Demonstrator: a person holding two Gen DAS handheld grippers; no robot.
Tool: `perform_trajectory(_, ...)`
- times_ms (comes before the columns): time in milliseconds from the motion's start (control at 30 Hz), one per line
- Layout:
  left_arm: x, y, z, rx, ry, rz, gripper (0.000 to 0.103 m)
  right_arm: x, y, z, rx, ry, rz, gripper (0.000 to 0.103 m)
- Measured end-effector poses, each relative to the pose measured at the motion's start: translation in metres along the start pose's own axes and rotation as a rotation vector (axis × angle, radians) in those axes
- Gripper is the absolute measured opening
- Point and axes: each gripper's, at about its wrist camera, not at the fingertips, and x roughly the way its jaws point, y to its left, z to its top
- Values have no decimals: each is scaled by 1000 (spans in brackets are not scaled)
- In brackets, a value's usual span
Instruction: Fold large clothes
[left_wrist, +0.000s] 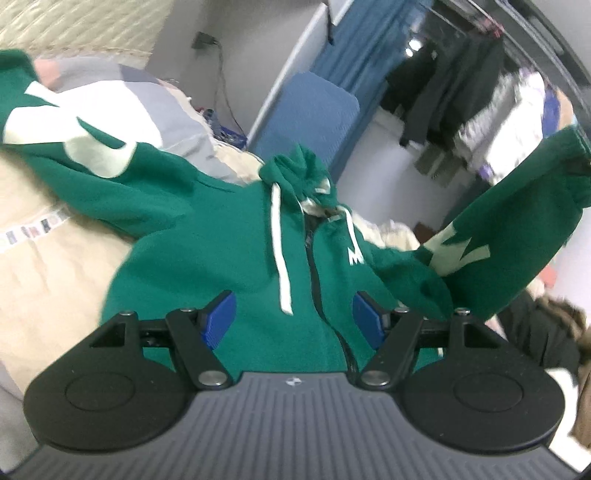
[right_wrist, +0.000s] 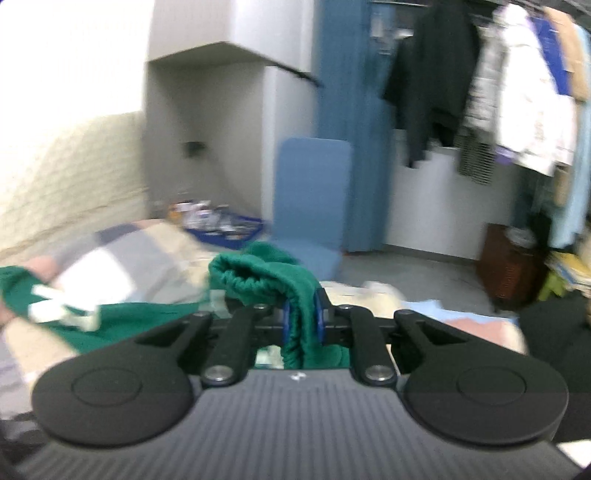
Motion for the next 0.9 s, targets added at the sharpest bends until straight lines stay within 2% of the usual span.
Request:
perform_trajectory(167, -14, 26, 20, -84, -55, -1, 74, -5, 73, 23, -33, -30, 119, 16)
perform_trajectory(267, -20, 47, 32, -163, -79, -1, 74, 6, 109, 17, -12, 5, 221, 16)
perform_trajectory(400, -26, 77, 44, -241, -102, 22, 74, 38, 152, -29, 38, 133, 308, 18)
perform_trajectory(567, -29, 101, 52, -327, -97, 12, 74, 85, 172, -98, 111, 295, 336, 20)
perform_trajectory(667, -30, 104, 52, -327, -91, 8, 74, 105, 182, -132, 169, 405, 350, 31)
perform_trajectory(733, -30, 100, 52, -309, -84, 8, 74, 108, 179, -148, 221, 460, 368, 63)
perform_trajectory(767, -28, 97, 52, -301, -81, 6, 74, 107, 171, -154, 254, 473, 382, 67)
perform_trajectory(900, -23, 84, 48, -261, -59, -6, 74, 96, 140, -164, 338, 450, 436, 68)
